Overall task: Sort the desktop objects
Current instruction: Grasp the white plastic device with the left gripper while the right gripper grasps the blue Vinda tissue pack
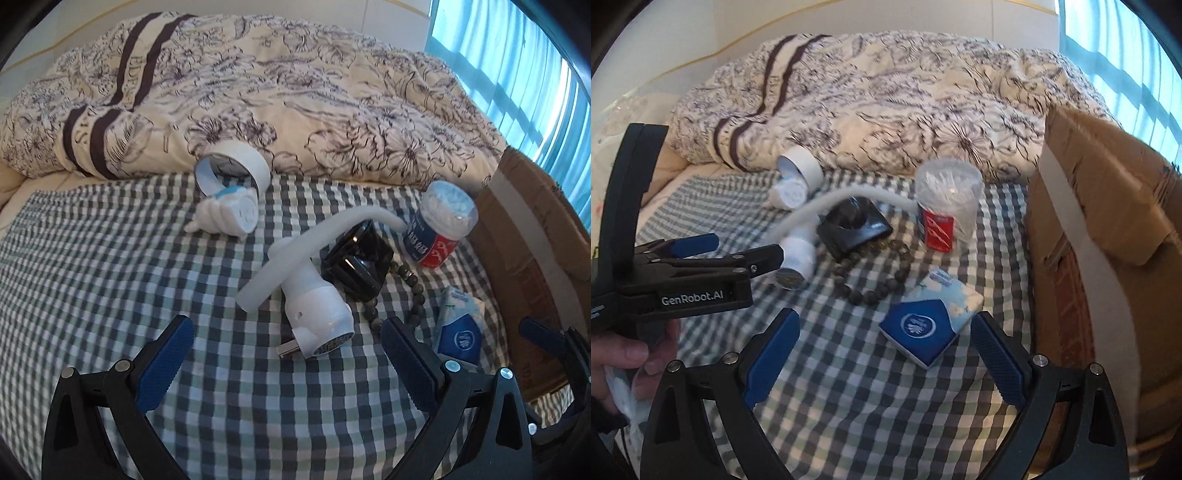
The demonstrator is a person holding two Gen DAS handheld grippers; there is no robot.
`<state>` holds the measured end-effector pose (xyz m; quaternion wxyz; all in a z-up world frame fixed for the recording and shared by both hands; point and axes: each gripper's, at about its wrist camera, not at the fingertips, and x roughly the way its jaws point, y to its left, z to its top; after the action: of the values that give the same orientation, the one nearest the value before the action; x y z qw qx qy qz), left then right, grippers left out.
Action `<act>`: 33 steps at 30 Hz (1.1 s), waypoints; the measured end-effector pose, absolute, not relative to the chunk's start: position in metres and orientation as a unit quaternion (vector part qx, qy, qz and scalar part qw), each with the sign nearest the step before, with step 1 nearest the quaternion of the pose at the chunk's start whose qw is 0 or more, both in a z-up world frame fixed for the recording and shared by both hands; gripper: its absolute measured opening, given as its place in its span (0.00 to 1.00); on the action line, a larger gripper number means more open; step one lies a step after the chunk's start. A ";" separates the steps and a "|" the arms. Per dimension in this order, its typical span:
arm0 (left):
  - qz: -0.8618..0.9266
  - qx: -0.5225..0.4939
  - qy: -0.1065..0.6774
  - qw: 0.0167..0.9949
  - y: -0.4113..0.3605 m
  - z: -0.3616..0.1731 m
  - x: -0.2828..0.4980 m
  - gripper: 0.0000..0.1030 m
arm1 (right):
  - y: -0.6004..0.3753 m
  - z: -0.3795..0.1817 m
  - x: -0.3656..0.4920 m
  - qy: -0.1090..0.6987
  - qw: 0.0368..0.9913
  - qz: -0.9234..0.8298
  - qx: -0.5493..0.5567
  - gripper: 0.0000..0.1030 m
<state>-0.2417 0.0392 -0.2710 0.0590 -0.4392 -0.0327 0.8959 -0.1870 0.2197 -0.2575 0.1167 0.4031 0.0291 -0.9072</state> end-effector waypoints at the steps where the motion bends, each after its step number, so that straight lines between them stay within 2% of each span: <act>1: 0.895 -0.441 -0.033 0.061 0.040 -0.275 -0.243 1.00 | 0.220 -0.260 -0.188 0.030 0.115 -0.907 0.404 0.91; 8: 0.887 -0.454 -0.042 0.070 0.050 -0.295 -0.255 0.99 | 0.226 -0.280 -0.201 0.034 0.092 -0.906 0.412 0.91; 10: 0.886 -0.457 -0.045 0.069 0.052 -0.300 -0.258 0.95 | 0.228 -0.285 -0.204 0.030 0.089 -0.905 0.415 0.91; 12: 0.882 -0.464 -0.052 0.070 0.053 -0.305 -0.262 0.83 | 0.229 -0.289 -0.207 0.027 0.089 -0.904 0.417 0.91; 14: 0.877 -0.472 -0.057 0.071 0.053 -0.311 -0.265 0.77 | 0.229 -0.292 -0.210 0.025 0.088 -0.903 0.419 0.91; 23: 0.881 -0.467 -0.050 0.059 0.057 -0.317 -0.279 0.77 | 0.232 -0.308 -0.221 0.007 0.080 -0.898 0.432 0.91; 26: 0.885 -0.462 -0.043 0.050 0.056 -0.317 -0.279 0.63 | 0.230 -0.310 -0.225 0.007 0.077 -0.898 0.434 0.91; 27: 0.885 -0.460 -0.043 0.051 0.056 -0.317 -0.279 0.55 | 0.230 -0.311 -0.226 0.008 0.077 -0.897 0.435 0.91; 29: 0.886 -0.457 -0.045 0.059 0.054 -0.316 -0.276 0.48 | 0.229 -0.313 -0.228 0.009 0.076 -0.896 0.437 0.91; 33: 0.885 -0.456 -0.055 0.073 0.047 -0.312 -0.270 0.48 | 0.228 -0.312 -0.228 0.010 0.077 -0.896 0.438 0.91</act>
<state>-0.2702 0.0473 -0.3117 0.0729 -0.4561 -0.0548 0.8852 -0.2282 0.2283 -0.3120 0.0772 0.4381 0.0103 -0.8955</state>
